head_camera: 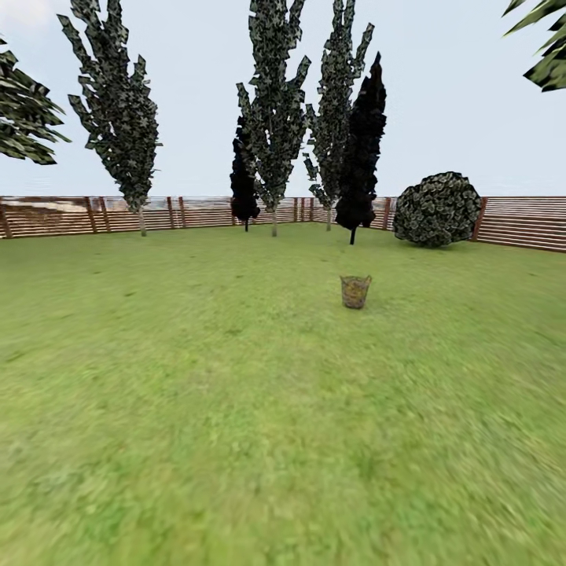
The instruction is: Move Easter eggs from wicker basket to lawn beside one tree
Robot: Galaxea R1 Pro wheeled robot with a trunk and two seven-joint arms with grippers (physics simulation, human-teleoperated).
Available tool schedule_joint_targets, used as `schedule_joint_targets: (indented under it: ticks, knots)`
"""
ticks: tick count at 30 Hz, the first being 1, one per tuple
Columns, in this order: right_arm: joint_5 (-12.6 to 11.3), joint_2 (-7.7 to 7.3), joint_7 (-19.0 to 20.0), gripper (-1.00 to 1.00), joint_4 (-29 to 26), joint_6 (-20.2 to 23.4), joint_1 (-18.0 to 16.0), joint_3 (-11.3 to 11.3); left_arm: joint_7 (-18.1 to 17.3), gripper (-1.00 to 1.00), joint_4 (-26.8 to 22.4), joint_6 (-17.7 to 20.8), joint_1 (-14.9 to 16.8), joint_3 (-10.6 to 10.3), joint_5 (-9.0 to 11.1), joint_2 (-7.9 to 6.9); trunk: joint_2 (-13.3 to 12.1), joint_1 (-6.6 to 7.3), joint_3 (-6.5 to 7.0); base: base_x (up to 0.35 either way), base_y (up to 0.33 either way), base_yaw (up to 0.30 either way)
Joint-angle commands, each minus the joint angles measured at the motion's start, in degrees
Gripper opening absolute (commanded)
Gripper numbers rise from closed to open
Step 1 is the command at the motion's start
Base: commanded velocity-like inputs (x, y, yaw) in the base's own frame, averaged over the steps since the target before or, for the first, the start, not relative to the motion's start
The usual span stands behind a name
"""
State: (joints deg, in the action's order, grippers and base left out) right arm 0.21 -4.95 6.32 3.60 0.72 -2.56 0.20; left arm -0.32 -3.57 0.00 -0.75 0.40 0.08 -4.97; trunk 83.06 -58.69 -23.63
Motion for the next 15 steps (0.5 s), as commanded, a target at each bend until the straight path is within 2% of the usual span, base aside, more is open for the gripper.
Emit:
schedule_joint_targets:
  ticks: [1, 4, 7, 10, 15]
  knots:
    - [0.1, -0.04, 0.2, 1.0, 0.1, 0.1, -0.1, 0.0, 0.0, 1.0, -0.1, 0.0, 0.0, 0.0, 0.0, 0.01, 0.0, -0.04, -0.05, 0.338, 0.0, 0.0]
    - [0.1, -0.06, 0.2, 1.0, 0.1, 0.0, -0.1, 0.0, 0.0, 1.0, -0.1, 0.0, 0.0, 0.0, 0.0, -0.02, 0.0, -0.04, -0.05, 0.338, 0.0, -0.007]
    - [0.1, -0.06, 0.2, 1.0, 0.1, 0.0, -0.1, 0.0, 0.0, 1.0, -0.1, 0.0, 0.0, 0.0, 0.0, -0.03, 0.0, -0.04, -0.05, 0.338, 0.012, -0.138]
    - [0.1, -0.06, 0.2, 1.0, 0.1, -0.1, -0.1, 0.0, 0.0, 1.0, -0.1, 0.0, 0.0, 0.0, 0.0, -0.04, 0.0, -0.04, -0.05, 0.339, 0.068, -0.187]
    - [0.0, -0.06, 0.2, 1.0, 0.1, 0.0, -0.1, -0.2, 0.0, 1.0, -0.1, 0.0, 0.0, 0.0, 0.0, 0.02, 0.0, -0.04, -0.05, 0.339, 0.094, -0.046]
